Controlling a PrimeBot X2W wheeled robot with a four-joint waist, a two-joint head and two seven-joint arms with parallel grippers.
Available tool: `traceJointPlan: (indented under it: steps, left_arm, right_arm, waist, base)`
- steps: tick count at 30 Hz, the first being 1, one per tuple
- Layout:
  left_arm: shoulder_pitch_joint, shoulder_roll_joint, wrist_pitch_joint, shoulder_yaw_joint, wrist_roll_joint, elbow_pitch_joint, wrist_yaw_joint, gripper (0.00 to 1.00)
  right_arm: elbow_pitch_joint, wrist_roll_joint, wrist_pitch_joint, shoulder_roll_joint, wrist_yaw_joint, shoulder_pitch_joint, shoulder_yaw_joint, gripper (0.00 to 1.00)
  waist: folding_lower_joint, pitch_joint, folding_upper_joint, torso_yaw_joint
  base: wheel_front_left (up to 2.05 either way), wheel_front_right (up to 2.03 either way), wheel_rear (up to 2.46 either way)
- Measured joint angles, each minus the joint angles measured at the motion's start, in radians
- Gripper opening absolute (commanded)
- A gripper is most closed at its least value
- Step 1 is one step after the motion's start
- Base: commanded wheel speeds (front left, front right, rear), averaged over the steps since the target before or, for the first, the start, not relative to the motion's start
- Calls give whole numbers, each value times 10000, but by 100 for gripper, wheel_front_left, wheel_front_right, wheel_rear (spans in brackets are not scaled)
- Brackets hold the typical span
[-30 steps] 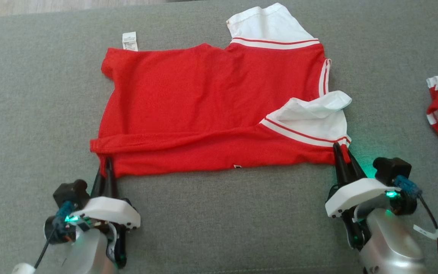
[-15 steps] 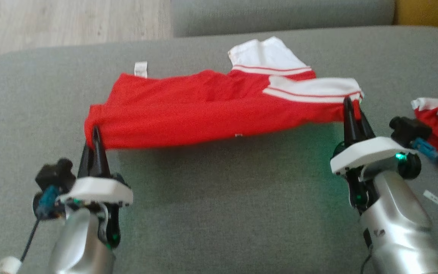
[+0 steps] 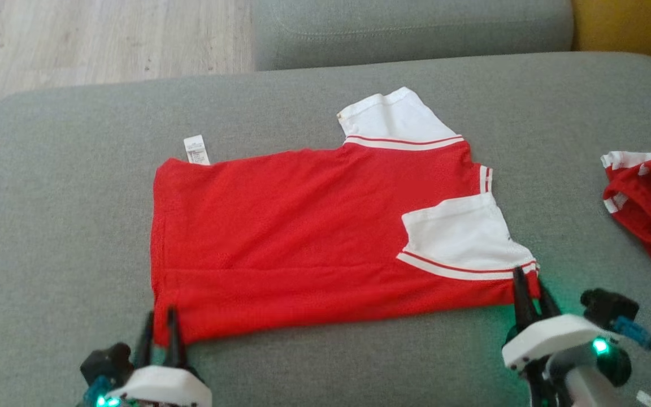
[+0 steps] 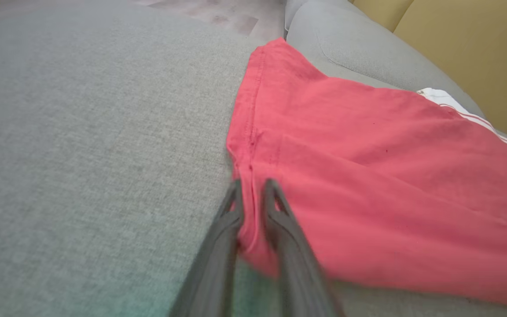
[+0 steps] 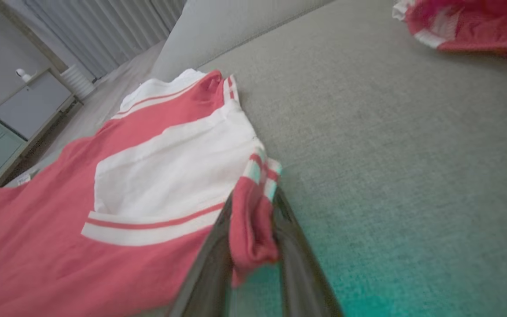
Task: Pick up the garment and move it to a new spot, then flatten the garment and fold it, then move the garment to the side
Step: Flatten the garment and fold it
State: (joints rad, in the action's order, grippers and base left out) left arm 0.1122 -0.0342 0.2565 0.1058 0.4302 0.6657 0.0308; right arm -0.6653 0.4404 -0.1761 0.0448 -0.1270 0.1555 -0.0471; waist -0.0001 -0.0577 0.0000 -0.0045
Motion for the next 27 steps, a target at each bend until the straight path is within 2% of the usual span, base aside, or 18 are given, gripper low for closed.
traceJointPlan:
  steps: [4,6,9,12,13,18,21,27]
  left_arm:
    - [265,-17,0,-25,-497,-282,-288,100]
    - [607,-59,0,-50,-629,-247,-295,100]
    - [1539,-416,-165,75,-802,21,8,100]
    - [2978,-1080,-980,267,-941,314,416,100]
    - [2978,-1080,-980,267,-941,314,416,100]
    - [5195,-1902,-2523,619,-846,786,853,100]
    - [5849,-2150,-3210,748,-251,1101,940,100]
    - [6049,-2642,-4125,1944,1409,1026,1016,100]
  right_arm:
    - [581,-146,-2,6,0,208,23,100]
    - [821,-318,0,6,0,425,105,100]
    - [1120,-711,6,21,0,836,217,100]
    - [1384,-1072,211,17,0,1355,182,100]
    - [1384,-1072,211,17,0,1355,182,100]
    - [1720,-1133,374,25,0,2338,-65,100]
    - [1733,-1068,449,27,0,2699,-330,100]
    - [1632,-1055,441,38,0,3033,-562,100]
  waist:
    - [0,-225,0,23]
    - [0,-361,0,36]
    - [1,-614,0,65]
    - [2,-951,0,83]
    - [2,-951,0,83]
    - [3,-1653,0,49]
    - [3,-2079,0,-14]
    - [4,-2747,-1,-226]
  base:
    - [0,0,0]
    - [0,0,0]
    - [0,0,0]
    - [0,0,0]
    - [0,0,0]
    - [0,0,0]
    - [0,0,0]
    - [0,0,0]
